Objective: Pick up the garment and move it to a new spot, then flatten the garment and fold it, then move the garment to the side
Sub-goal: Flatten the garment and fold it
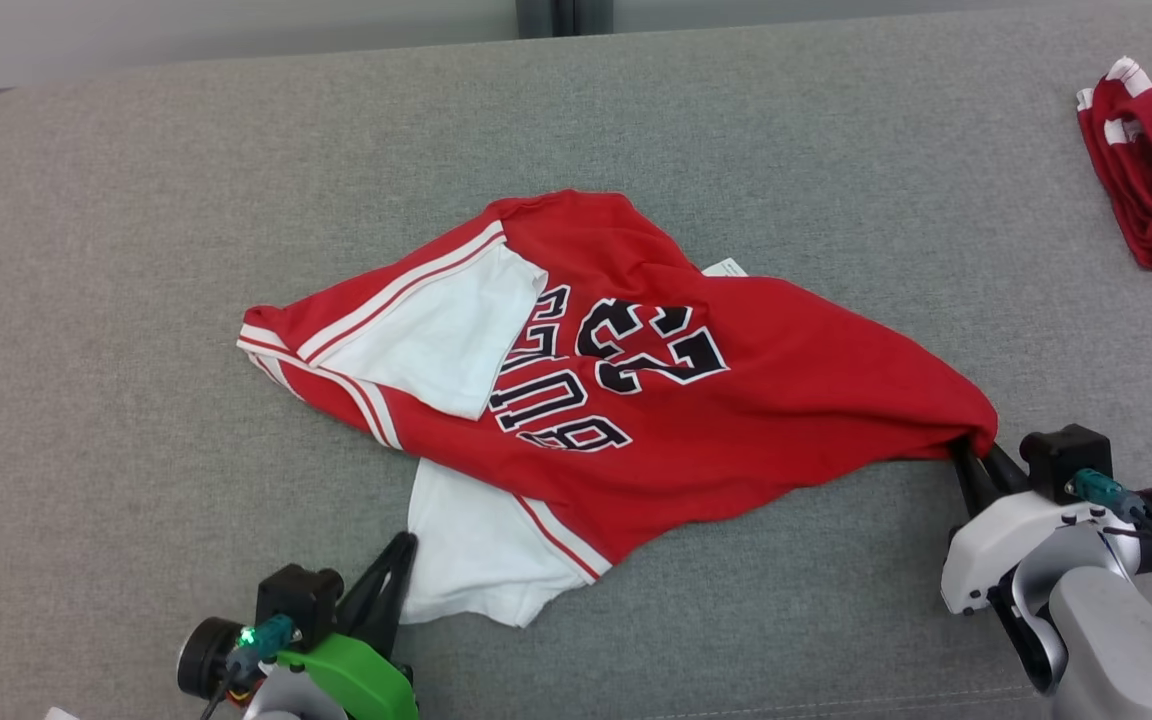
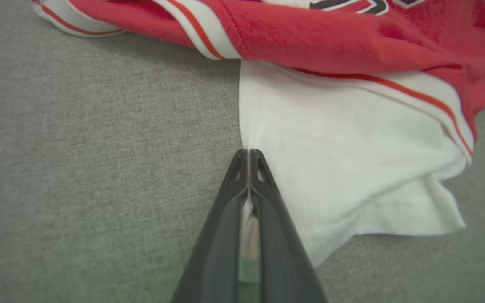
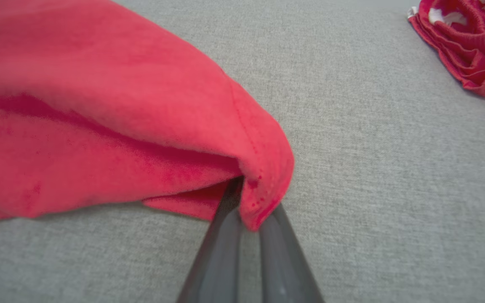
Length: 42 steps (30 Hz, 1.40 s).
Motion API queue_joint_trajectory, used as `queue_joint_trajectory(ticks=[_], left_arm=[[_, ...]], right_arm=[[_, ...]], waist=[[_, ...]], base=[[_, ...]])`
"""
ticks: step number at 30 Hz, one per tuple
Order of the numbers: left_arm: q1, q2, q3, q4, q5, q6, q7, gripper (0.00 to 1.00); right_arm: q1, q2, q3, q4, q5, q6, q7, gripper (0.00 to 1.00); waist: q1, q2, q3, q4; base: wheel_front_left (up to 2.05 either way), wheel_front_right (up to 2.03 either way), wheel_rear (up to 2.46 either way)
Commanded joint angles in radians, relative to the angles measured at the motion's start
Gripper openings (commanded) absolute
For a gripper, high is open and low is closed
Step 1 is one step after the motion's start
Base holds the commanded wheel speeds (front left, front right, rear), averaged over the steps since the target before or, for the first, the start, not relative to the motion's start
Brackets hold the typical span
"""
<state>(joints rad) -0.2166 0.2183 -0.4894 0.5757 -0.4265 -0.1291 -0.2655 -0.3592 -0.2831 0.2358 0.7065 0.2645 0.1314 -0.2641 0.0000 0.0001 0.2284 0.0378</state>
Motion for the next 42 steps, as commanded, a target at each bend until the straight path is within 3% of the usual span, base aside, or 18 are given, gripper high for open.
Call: queue_joint_trajectory(ticks=[1, 12, 22, 23, 24, 25, 26, 42], left_arm=[[0.026, 0.012, -0.016, 0.0, -0.003, -0.003, 0.003, 0.0], [0.068, 0.009, 0.07, -0.131, -0.029, -0.003, 0.002, 0.0], [0.101, -0.001, 0.107, -0.127, -0.004, -0.003, 0.002, 0.0], [0.103, -0.004, 0.114, -0.123, 0.0, -0.002, 0.002, 0.0], [0.105, -0.009, 0.124, -0.12, 0.006, 0.0, 0.002, 0.17], [0.106, -0.014, 0.134, -0.124, 0.012, 0.003, 0.002, 0.5], [0.11, -0.02, 0.145, -0.128, 0.022, 0.004, 0.002, 1.0], [0.214, -0.059, 0.444, -0.372, 0.159, 0.04, 0.002, 1.0]], right_arm=[[0.027, -0.002, -0.006, -0.023, 0.009, -0.001, 0.0, 0.0], [0.157, -0.015, 0.006, -0.199, 0.022, -0.001, 0.0, 0.0], [0.174, -0.021, 0.027, -0.218, 0.048, -0.001, 0.0, 0.0], [0.174, -0.02, 0.026, -0.216, 0.05, -0.001, 0.0, 0.07], [0.173, -0.019, 0.021, -0.215, 0.05, -0.001, 0.0, 0.71], [0.174, -0.017, 0.015, -0.216, 0.05, -0.001, 0.0, 1.0], [0.179, -0.014, 0.012, -0.216, 0.049, -0.001, 0.0, 1.0], [0.348, 0.055, -0.189, -0.453, -0.024, -0.001, 0.0, 1.0]], waist=[[0.0, -0.0001, -0.016, 0.004], [0.0, -0.0001, -0.065, 0.002], [0.0, -0.0001, -0.088, -0.002], [0.0, -0.0001, -0.091, -0.002], [0.0, -0.0001, -0.095, -0.002], [0.0, -0.0001, -0.099, -0.002], [0.0, -0.0001, -0.102, -0.003], [0.0, -0.0001, -0.213, -0.019]], base=[[0.0, 0.0, 0.0], [0.0, 0.0, 0.0], [0.0, 0.0, 0.0], [0.0, 0.0, 0.0], [0.0, 0.0, 0.0], [0.0, 0.0, 0.0], [0.0, 0.0, 0.0], [0.0, 0.0, 0.0]])
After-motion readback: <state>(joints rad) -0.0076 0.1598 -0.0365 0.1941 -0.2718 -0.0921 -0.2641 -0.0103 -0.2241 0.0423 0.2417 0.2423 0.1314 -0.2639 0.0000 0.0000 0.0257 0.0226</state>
